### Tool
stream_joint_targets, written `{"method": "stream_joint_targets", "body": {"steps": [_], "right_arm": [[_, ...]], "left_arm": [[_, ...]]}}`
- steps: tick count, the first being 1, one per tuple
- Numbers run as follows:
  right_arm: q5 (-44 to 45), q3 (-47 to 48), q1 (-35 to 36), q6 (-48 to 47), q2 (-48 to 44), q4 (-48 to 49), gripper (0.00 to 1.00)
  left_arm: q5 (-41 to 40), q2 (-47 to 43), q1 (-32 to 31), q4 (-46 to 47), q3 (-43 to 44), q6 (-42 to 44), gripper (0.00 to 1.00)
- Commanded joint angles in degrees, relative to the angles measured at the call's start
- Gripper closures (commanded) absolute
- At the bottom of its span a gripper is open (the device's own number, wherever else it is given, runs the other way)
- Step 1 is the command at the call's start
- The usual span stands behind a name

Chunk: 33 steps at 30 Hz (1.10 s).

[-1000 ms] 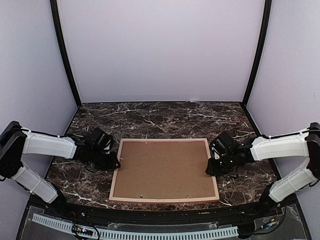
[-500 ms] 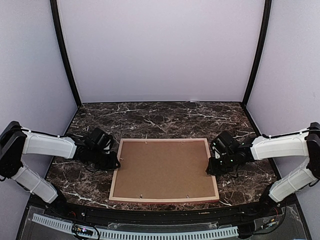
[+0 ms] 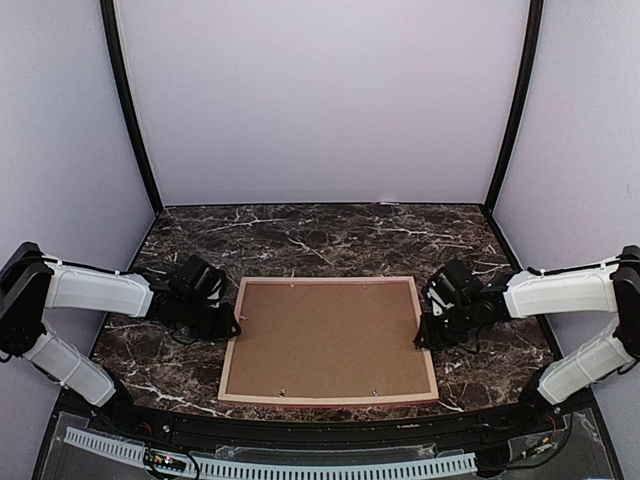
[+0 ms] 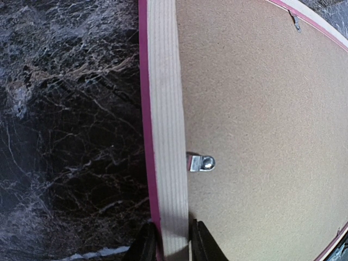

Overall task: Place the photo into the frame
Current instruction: Press the fastener onto the backboard.

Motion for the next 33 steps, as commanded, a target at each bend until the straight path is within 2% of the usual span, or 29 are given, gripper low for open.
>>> {"method": "stream_joint_targets", "body": {"steps": [1, 8, 20, 28, 33], "right_arm": [[-5.4, -1.9, 0.4, -5.0, 3.6, 3.5, 0.73], [-7.8, -1.9, -1.0, -7.1, 3.5, 2.7, 0.73], [-6.1, 2.1, -3.4, -7.0, -0.6, -0.2, 0.48], [-4.1, 0.1, -3.5, -4.6, -5.8, -3.1, 0.40], [-5.6, -3.4, -2.8, -1.5, -9.5, -2.5, 0.39]], "left_arm": [[1.1, 2.7, -0.5, -4.7, -1.3, 1.4, 0.76], [1.1, 2.8, -0.5, -4.9, -0.9, 1.4, 0.76], [-1.0, 0.2, -0.6, -5.1, -0.9, 0.2, 0.72], [0.3, -1.5, -0.6, -0.8, -3.1, -1.4, 0.69], [2.0, -1.7, -0.6, 1.9, -4.3, -2.0, 0.69]]}}
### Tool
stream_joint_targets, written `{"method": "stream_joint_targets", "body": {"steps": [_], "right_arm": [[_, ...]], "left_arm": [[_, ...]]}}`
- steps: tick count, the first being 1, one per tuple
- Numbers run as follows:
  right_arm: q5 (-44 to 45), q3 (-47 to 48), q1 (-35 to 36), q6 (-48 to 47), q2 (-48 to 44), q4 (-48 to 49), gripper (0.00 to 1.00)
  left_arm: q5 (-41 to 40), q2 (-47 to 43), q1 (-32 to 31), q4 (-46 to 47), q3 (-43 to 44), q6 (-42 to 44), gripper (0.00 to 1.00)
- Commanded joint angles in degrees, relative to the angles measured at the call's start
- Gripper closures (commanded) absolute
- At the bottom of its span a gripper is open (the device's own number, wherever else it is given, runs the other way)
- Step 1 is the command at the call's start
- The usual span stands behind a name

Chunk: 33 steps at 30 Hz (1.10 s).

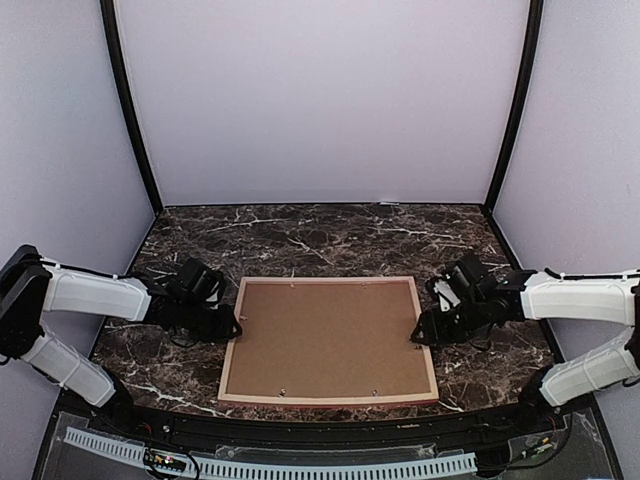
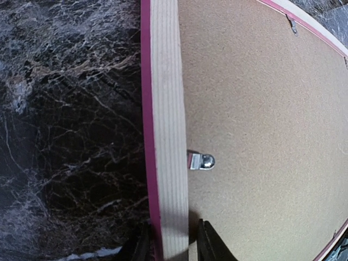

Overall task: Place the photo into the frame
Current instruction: Press the fastener onto the backboard, then place the photo frame at the center of the board.

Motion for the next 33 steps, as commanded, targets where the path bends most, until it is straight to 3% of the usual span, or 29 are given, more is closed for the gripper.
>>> {"method": "stream_joint_targets", "body": {"steps": [1, 10, 21, 23, 33], "right_arm": [[-0.4, -3.4, 0.8, 3.7, -3.2, 0.1, 0.39], [0.9, -8.8, 6.2, 9.9, -4.4, 4.2, 0.43], [7.6, -7.4, 7.7, 10.5, -0.4, 4.1, 0.63], [10.3, -6.5, 7.7, 10.1, 1.1, 4.2, 0.70], [13.2, 4.3, 2.5, 2.3, 13.6, 8.6, 0.74]], "left_arm": [[2.5, -0.5, -0.5, 0.2, -2.7, -0.8, 0.69], [3.0, -1.3, -0.5, 1.8, -2.6, -0.4, 0.68], [3.2, 0.3, -0.5, 4.3, -2.1, 0.2, 0.72], [2.9, 1.7, -0.4, 4.5, -0.3, 1.0, 0.74], [0.0, 11.7, 1.4, -0.5, 14.1, 7.5, 0.75]]}}
